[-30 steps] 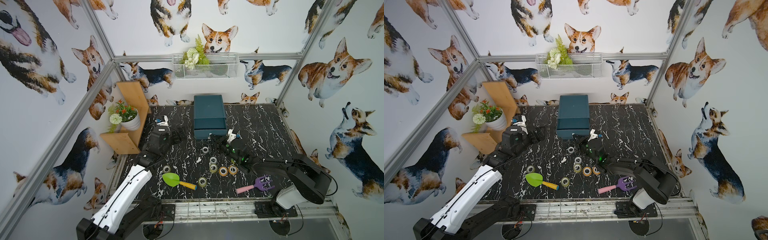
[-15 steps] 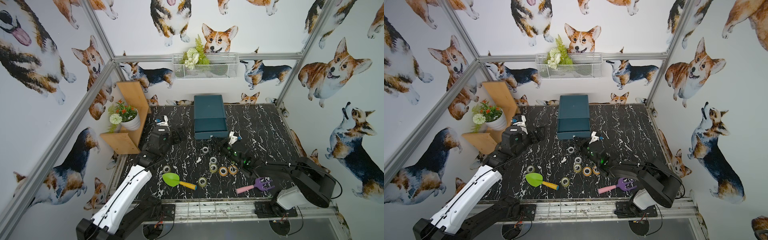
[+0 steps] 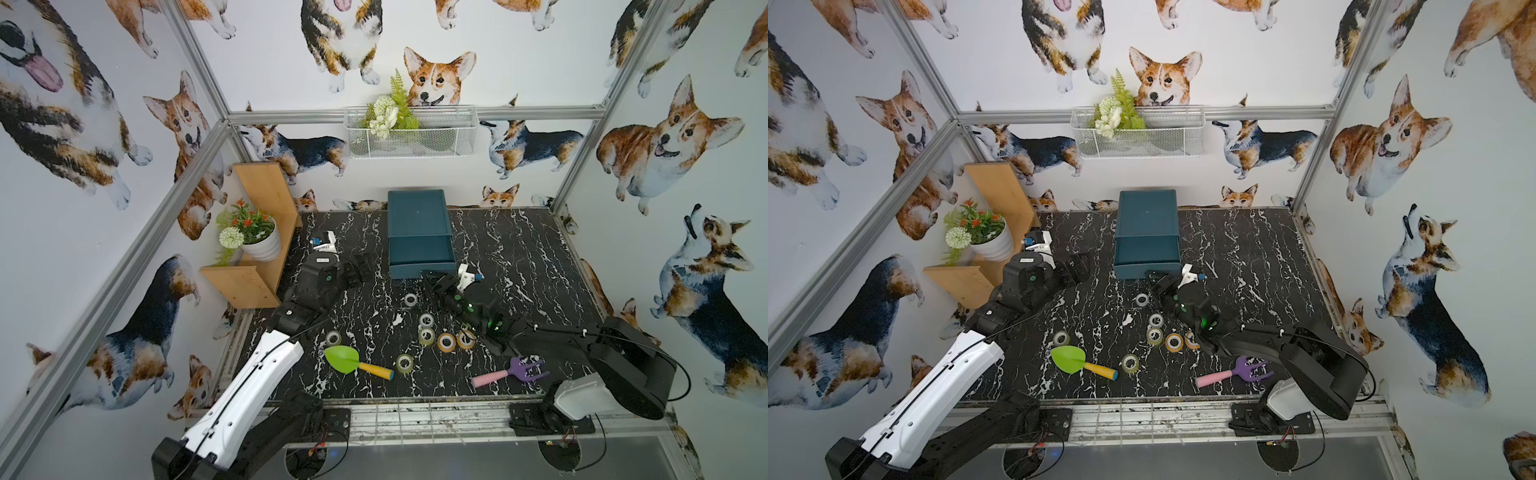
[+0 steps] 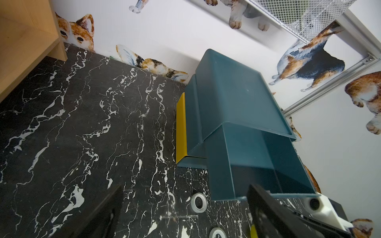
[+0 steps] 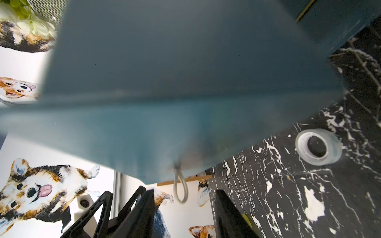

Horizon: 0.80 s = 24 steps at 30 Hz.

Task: Place the transparent tape into the drawer according to color
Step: Open the drawer in the storage box.

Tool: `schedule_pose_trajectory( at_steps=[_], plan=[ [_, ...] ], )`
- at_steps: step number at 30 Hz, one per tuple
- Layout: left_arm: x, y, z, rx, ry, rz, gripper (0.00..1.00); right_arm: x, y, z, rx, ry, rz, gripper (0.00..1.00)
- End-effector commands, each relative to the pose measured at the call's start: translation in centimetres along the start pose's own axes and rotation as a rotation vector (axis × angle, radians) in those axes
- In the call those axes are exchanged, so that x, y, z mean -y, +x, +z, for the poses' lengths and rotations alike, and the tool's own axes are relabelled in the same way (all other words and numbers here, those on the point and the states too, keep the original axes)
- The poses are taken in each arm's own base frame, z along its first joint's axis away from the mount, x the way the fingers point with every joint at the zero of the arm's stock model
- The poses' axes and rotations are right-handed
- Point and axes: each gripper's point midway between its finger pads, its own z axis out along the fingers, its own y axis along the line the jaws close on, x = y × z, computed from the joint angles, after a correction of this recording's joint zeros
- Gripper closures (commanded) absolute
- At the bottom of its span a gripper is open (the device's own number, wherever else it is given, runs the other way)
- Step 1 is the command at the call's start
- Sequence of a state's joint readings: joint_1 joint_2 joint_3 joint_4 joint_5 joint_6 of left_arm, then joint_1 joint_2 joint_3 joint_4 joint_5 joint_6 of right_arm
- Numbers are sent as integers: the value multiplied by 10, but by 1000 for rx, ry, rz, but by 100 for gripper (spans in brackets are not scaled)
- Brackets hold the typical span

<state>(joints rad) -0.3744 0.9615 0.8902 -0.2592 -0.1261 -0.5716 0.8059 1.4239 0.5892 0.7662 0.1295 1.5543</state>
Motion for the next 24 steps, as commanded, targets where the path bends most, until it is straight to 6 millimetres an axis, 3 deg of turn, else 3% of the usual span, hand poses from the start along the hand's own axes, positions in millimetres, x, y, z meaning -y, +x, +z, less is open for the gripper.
schedule_pose_trajectory(
  at_steps=[1, 7, 14, 18, 24],
  plan=[
    [3, -5, -3, 17, 8, 12, 1, 16, 7, -5, -20, 65, -33, 42],
    [3, -6, -2, 16, 7, 14, 0, 38, 18, -20, -89, 177, -96, 41],
    [9, -4, -1, 4, 21, 23, 1, 58, 23, -44, -199, 285, -290, 41],
    [12, -3, -2, 3, 25, 27, 1, 78, 1, -70, -193, 354, -308, 41],
    [17, -2, -5, 1, 47, 31, 0, 82, -36, -114, -123, 461, -494, 40]
  ],
)
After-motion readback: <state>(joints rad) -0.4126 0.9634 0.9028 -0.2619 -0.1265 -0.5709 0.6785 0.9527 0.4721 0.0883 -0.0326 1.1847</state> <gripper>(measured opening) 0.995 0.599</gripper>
